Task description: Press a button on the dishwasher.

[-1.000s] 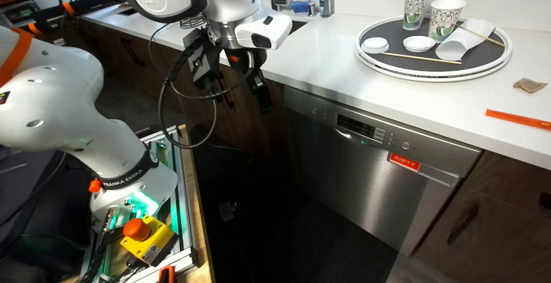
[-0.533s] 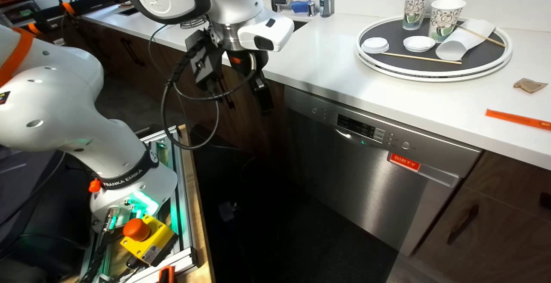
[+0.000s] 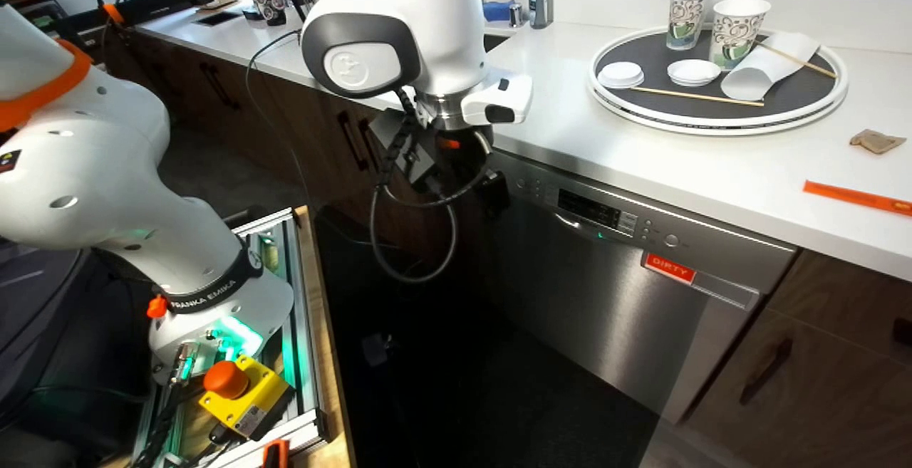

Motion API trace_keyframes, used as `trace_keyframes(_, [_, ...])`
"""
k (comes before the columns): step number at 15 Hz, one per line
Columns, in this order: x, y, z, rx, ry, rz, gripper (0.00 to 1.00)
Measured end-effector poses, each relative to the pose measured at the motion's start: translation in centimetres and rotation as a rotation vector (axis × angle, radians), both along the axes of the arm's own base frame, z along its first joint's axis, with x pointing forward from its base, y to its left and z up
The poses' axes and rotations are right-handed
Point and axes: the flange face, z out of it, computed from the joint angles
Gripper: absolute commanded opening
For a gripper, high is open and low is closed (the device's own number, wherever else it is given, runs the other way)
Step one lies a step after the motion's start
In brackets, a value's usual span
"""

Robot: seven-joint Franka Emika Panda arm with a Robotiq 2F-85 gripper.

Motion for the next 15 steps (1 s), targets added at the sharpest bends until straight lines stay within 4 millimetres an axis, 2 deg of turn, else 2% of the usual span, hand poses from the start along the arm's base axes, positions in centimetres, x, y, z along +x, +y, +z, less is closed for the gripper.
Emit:
trace_keyframes(5, [2.9, 2.4, -2.5, -0.023, -0.084, 0.171, 1.00])
trace_keyframes(10, [4.4, 4.9, -3.9, 0.005, -0.174, 0.283, 1.00])
trace_keyframes(15, [4.8, 5.2, -4.5, 0.014, -0.172, 0.301, 1.00])
